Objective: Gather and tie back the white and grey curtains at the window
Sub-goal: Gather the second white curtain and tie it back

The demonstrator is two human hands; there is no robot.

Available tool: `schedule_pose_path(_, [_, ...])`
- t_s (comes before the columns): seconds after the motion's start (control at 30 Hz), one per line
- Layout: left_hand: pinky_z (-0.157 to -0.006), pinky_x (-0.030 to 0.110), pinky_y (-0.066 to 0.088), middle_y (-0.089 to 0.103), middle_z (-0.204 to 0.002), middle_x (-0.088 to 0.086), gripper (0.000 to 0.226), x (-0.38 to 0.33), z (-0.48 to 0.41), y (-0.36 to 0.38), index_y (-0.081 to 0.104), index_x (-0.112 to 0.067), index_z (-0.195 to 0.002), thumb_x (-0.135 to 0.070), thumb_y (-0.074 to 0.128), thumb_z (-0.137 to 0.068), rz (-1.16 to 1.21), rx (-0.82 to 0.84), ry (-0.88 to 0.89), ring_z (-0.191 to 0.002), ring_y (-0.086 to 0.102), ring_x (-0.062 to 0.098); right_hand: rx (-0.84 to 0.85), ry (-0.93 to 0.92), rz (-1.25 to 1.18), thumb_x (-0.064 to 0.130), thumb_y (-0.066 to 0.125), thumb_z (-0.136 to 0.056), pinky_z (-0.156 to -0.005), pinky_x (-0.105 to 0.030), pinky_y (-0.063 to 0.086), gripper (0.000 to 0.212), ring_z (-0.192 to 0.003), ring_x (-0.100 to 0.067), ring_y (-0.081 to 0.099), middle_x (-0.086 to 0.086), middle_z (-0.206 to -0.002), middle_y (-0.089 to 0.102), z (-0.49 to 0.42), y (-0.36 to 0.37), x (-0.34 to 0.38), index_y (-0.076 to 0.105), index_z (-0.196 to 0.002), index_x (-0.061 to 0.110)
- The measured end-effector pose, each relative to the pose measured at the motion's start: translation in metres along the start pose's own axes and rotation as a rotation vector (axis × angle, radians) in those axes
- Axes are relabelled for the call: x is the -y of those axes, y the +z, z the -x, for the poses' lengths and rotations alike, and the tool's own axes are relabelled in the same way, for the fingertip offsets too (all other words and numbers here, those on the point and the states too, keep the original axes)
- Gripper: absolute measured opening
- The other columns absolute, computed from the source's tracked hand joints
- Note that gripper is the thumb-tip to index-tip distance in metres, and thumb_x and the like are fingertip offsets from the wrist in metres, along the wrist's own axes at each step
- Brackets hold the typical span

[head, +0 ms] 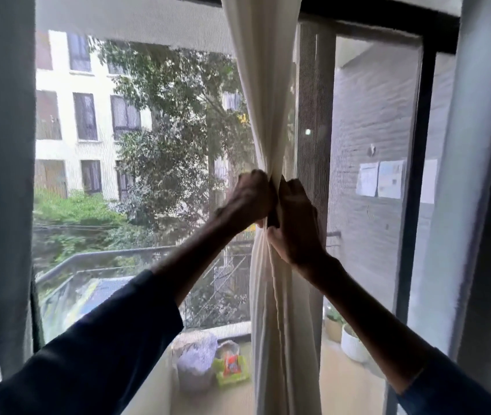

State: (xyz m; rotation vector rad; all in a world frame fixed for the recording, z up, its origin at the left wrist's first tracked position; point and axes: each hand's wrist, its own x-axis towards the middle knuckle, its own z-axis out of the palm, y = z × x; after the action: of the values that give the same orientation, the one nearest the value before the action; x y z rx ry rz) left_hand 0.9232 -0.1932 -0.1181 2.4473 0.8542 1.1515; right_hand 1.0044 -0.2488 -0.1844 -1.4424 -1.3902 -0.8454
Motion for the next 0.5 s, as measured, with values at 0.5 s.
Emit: schedule_pose_path(0.5, [-0.032, 0.024, 0.038, 0.054, -0.059, 0.004, 0.034, 0.024, 0.048, 0.043, 0.066, 0.006, -0.085, -0.018, 0.048, -0.101, -0.238, -0.121, 0.07, -0.043, 0.056, 0.017, 0.264, 0.027, -0.122, 0.029, 0.047, -0.095, -0.09, -0.039, 0.045, 0.052, -0.11, -0.037, 0.055, -0.028, -0.119, 0.057, 0.088, 0.041, -0.027, 0.052, -0.129, -0.011])
